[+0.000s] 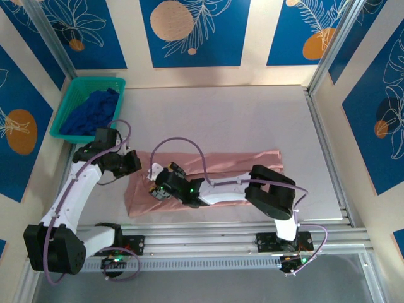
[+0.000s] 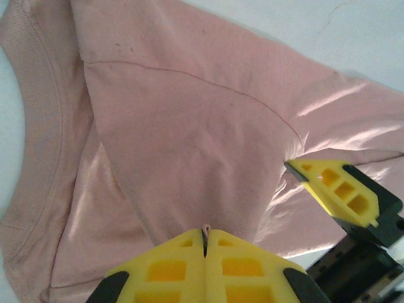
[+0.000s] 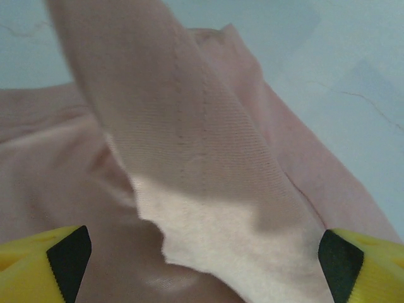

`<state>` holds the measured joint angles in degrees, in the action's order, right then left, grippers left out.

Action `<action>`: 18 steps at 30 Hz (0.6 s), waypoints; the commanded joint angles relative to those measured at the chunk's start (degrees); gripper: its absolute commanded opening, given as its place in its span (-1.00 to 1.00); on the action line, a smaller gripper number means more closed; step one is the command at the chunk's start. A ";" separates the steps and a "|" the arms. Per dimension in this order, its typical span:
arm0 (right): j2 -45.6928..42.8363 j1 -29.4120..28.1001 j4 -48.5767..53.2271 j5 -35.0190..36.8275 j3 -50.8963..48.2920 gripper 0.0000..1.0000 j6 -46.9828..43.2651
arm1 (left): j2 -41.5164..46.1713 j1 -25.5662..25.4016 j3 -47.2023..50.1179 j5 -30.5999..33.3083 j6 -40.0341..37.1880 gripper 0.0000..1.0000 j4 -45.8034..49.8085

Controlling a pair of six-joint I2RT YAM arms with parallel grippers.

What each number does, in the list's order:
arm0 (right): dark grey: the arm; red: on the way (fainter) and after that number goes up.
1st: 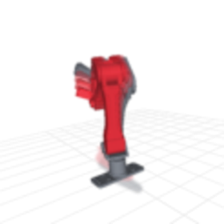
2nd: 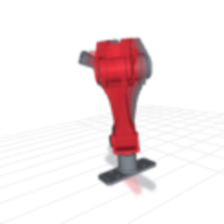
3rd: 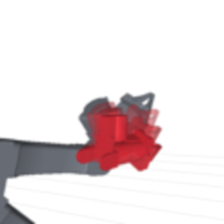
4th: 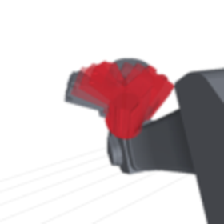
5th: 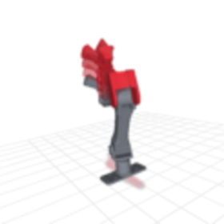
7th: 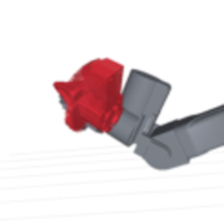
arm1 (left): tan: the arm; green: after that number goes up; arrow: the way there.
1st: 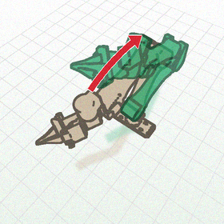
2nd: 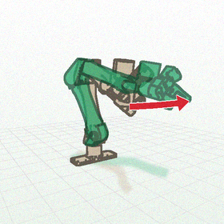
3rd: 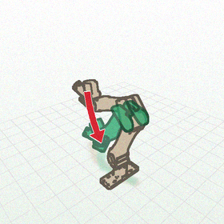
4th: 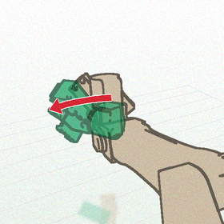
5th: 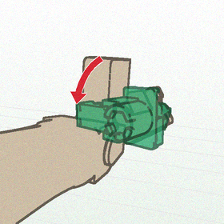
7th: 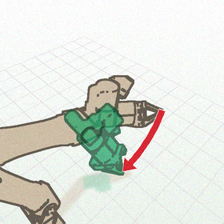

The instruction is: Fold the inside-out t-shirt

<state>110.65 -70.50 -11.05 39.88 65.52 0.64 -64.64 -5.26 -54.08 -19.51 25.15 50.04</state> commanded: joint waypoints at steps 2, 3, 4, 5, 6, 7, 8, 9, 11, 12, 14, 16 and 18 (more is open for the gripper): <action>2.72 -0.43 -8.14 6.17 3.25 0.90 -5.05 | 0.09 0.69 0.12 -0.90 -0.21 -1.00 -0.45; 3.42 -0.51 -8.50 6.31 3.72 0.91 -5.36 | 0.09 0.69 0.12 -0.92 -0.32 -1.00 -0.43; 4.04 -0.52 -8.66 6.81 4.19 0.91 -5.56 | 0.05 0.69 0.13 -0.89 -0.32 -1.00 -0.32; 4.62 -0.68 -9.09 7.62 4.72 0.91 -6.03 | 0.05 0.69 0.12 -0.86 -0.37 -1.00 -0.34; 5.29 -0.77 -9.57 8.52 5.15 0.91 -6.57 | 0.08 0.69 0.14 -0.83 -0.36 -1.00 -0.30; 5.87 -0.78 -9.61 9.42 5.76 0.91 -6.85 | 0.04 0.69 0.08 -0.88 -0.45 -1.00 -0.29; 6.44 -0.86 -9.60 10.31 6.39 0.91 -7.25 | 0.15 0.69 0.12 -0.80 -0.37 -1.00 -0.21; 6.93 -0.89 -9.84 11.27 6.77 0.91 -7.48 | 0.20 0.69 0.12 -0.76 -0.37 -1.00 -0.22; 7.53 -0.92 -9.79 12.94 7.41 0.91 -7.67 | 0.13 0.70 0.08 -0.62 -0.36 -1.00 -0.30; 7.65 -0.96 -9.69 13.98 7.53 0.91 -7.92 | 0.14 0.69 0.04 -0.56 -0.36 -1.00 -0.32; 7.36 -1.06 -10.15 15.91 6.92 0.91 -8.59 | 0.05 0.69 -0.05 -0.42 -0.36 -1.00 -0.34; 6.20 -1.13 -10.65 16.88 5.52 0.90 -9.04 | 0.05 0.69 -0.06 -0.25 -0.36 -1.00 -0.36; 4.49 -1.37 -10.58 18.15 3.82 0.88 -9.32 | 0.09 0.69 -0.04 0.02 -0.41 -1.00 -0.16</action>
<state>117.56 -71.26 -18.87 53.17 70.83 -7.38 -64.66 -4.73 -54.08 -18.90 25.12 48.88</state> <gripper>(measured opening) 0.943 0.036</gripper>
